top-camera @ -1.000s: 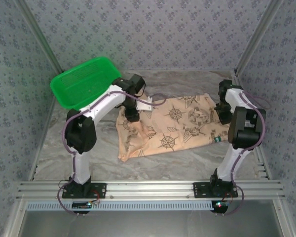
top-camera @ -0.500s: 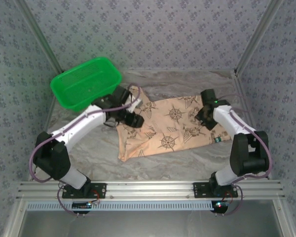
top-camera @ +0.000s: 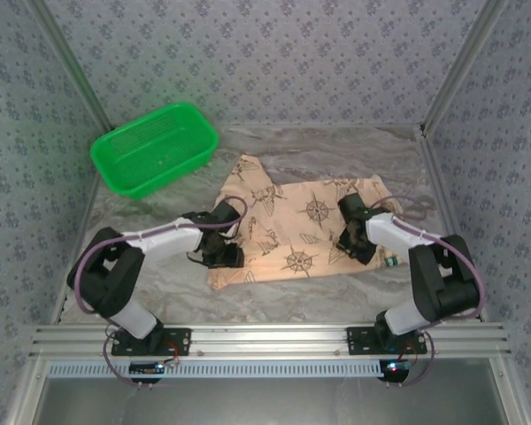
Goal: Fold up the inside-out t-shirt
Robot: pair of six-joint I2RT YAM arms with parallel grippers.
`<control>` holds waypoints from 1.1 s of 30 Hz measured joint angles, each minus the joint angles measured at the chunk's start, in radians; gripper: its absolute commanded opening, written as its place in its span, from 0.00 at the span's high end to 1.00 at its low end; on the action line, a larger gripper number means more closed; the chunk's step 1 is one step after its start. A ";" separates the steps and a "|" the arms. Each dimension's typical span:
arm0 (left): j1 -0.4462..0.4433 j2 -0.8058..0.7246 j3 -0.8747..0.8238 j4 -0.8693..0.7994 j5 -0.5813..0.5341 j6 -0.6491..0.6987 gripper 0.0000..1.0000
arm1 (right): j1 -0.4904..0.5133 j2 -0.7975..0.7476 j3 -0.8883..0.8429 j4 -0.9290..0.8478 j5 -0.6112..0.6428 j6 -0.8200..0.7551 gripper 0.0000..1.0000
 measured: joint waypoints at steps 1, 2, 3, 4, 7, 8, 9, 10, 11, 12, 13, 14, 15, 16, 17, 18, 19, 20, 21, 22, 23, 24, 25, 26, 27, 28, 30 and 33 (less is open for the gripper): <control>0.000 -0.033 -0.026 -0.005 -0.013 -0.001 0.51 | 0.015 -0.031 -0.026 -0.021 0.007 0.029 0.48; 0.000 -0.061 -0.048 -0.014 -0.019 -0.001 0.50 | 0.024 -0.065 -0.051 -0.042 0.012 0.055 0.47; 0.000 -0.091 -0.070 -0.027 -0.021 -0.001 0.49 | 0.030 -0.100 -0.078 -0.066 0.017 0.083 0.46; 0.000 -0.121 -0.090 -0.050 -0.023 0.000 0.49 | 0.037 -0.143 -0.105 -0.095 0.019 0.106 0.46; 0.000 -0.195 -0.122 -0.124 -0.023 -0.001 0.47 | 0.053 -0.268 -0.143 -0.193 0.027 0.171 0.43; 0.000 -0.219 -0.122 -0.148 -0.026 0.000 0.46 | 0.054 -0.303 -0.143 -0.213 0.029 0.183 0.42; 0.002 -0.244 -0.122 -0.166 -0.029 0.000 0.46 | 0.052 -0.340 -0.135 -0.235 0.030 0.192 0.41; 0.006 -0.271 -0.116 -0.187 -0.030 0.001 0.46 | 0.040 -0.365 -0.119 -0.253 0.033 0.192 0.40; 0.010 -0.287 -0.103 -0.207 -0.031 0.004 0.46 | 0.024 -0.373 -0.100 -0.265 0.034 0.191 0.39; 0.014 -0.294 -0.077 -0.226 -0.030 0.012 0.46 | -0.006 -0.373 -0.069 -0.272 0.040 0.180 0.39; 0.016 -0.288 -0.039 -0.234 -0.029 0.025 0.46 | -0.043 -0.360 -0.034 -0.272 0.045 0.166 0.39; 0.018 -0.272 0.003 -0.242 -0.027 0.038 0.46 | -0.082 -0.343 -0.006 -0.265 0.044 0.144 0.39; 0.018 -0.240 0.066 -0.243 -0.025 0.056 0.45 | -0.134 -0.316 0.026 -0.241 0.040 0.109 0.39; 0.020 -0.194 0.140 -0.241 -0.024 0.076 0.45 | -0.193 -0.279 0.059 -0.206 0.031 0.061 0.40; 0.025 -0.136 0.222 -0.237 -0.021 0.097 0.44 | -0.245 -0.240 0.087 -0.172 0.020 0.019 0.42; 0.031 -0.082 0.294 -0.236 -0.018 0.116 0.44 | -0.292 -0.199 0.115 -0.137 0.005 -0.029 0.42; 0.044 -0.008 0.390 -0.231 -0.014 0.139 0.44 | -0.334 -0.150 0.150 -0.102 -0.006 -0.083 0.41; 0.061 0.074 0.495 -0.226 -0.014 0.164 0.44 | -0.365 -0.103 0.188 -0.083 -0.006 -0.123 0.39; 0.078 0.146 0.587 -0.216 -0.014 0.188 0.44 | -0.388 -0.058 0.230 -0.073 -0.003 -0.155 0.38; 0.098 0.227 0.689 -0.206 -0.015 0.215 0.44 | -0.407 -0.013 0.275 -0.069 0.003 -0.178 0.36; 0.119 0.310 0.795 -0.200 -0.019 0.243 0.44 | -0.426 0.032 0.322 -0.066 0.008 -0.196 0.35; 0.135 0.375 0.876 -0.196 -0.024 0.266 0.44 | -0.441 0.068 0.362 -0.066 0.011 -0.202 0.35; 0.154 0.453 0.972 -0.192 -0.032 0.292 0.44 | -0.458 0.103 0.401 -0.067 0.010 -0.206 0.34; 0.172 0.531 1.069 -0.196 -0.043 0.315 0.44 | -0.479 0.139 0.439 -0.063 0.006 -0.205 0.34; 0.187 0.590 1.139 -0.194 -0.046 0.332 0.43 | -0.496 0.165 0.462 -0.060 0.002 -0.202 0.34; 0.204 0.657 1.218 -0.197 -0.048 0.348 0.43 | -0.515 0.191 0.482 -0.054 -0.008 -0.195 0.34; 0.228 0.761 1.337 -0.208 -0.048 0.370 0.42 | -0.546 0.245 0.513 -0.047 -0.031 -0.179 0.35; 0.253 0.882 1.453 -0.241 -0.048 0.395 0.42 | -0.569 0.332 0.561 -0.048 -0.072 -0.147 0.36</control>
